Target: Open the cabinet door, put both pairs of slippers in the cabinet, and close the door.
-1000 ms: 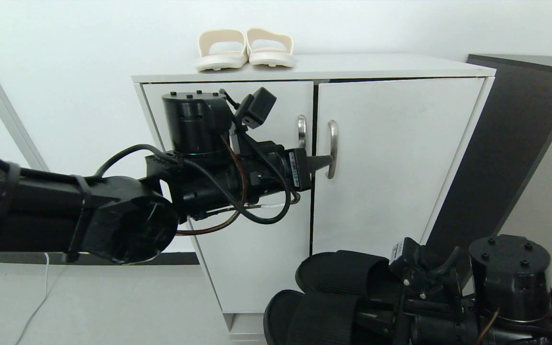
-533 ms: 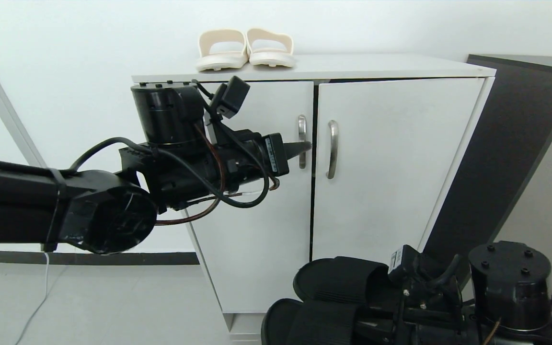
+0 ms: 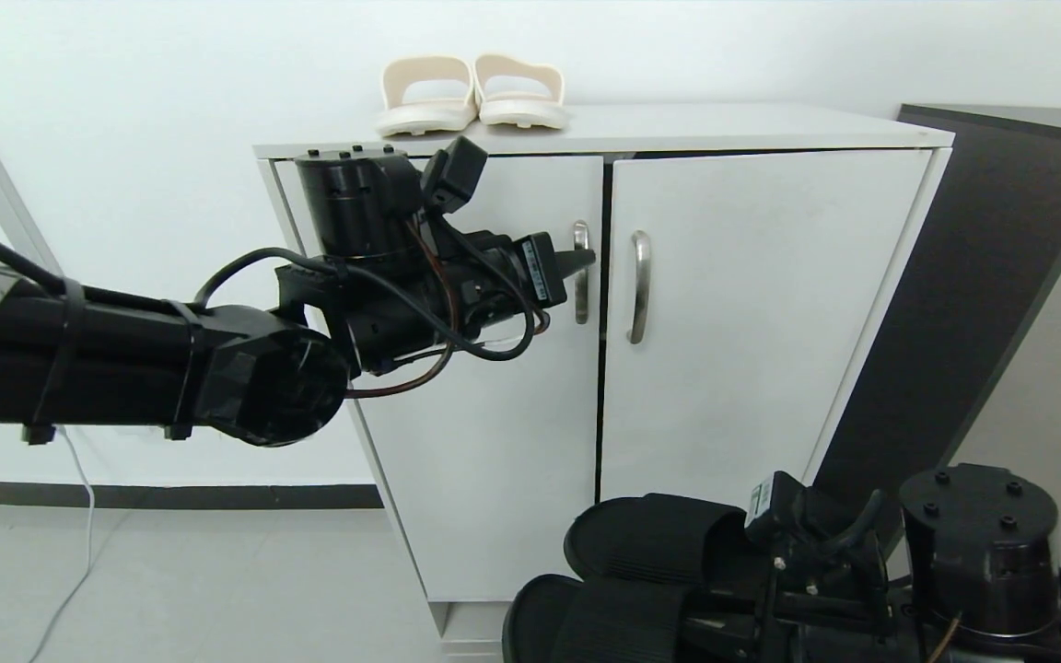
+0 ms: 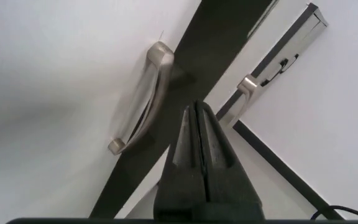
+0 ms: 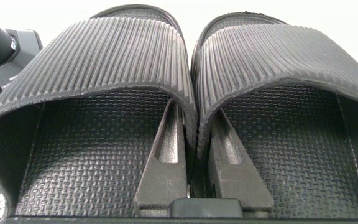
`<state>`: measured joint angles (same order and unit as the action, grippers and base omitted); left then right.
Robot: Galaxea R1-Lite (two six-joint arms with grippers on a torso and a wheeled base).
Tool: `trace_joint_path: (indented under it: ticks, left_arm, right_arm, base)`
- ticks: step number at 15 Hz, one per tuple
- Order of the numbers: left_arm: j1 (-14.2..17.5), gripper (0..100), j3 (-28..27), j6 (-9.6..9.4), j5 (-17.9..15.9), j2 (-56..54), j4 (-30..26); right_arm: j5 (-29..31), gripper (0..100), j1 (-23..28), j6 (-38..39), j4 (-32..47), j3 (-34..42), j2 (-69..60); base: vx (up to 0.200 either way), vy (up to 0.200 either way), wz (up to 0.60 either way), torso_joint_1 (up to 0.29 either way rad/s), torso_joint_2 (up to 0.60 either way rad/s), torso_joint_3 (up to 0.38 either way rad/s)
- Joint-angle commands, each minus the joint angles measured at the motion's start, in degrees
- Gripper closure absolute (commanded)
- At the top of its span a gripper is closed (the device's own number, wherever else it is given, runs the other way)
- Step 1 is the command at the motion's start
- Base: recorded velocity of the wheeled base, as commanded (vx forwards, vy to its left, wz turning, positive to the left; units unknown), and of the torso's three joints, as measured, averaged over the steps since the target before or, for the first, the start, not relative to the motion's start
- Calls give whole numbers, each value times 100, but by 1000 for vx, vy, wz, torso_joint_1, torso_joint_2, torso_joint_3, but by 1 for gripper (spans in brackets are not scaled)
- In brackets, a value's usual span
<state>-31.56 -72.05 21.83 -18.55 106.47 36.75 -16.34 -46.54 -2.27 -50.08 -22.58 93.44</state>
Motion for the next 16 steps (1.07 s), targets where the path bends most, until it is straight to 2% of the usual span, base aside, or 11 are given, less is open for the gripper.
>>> trace_joint_path:
  ticks: [1,9,16]
  left_arm:
    - [-8,100,-81,5,1,111,-2]
    - [-34,100,-688,5,36,559,-133]
    - [-25,100,-908,-4,36,655,-257]
  right_arm:
    - [-1,100,-4,-2,-2,-1,25]
    - [8,100,-4,-2,-2,-1,69]
    - [-1,100,-92,-2,24,34,60]
  base:
    - [0,0,0,0,0,0]
    - [0,0,0,0,0,0]
    - [0,0,0,0,0,0]
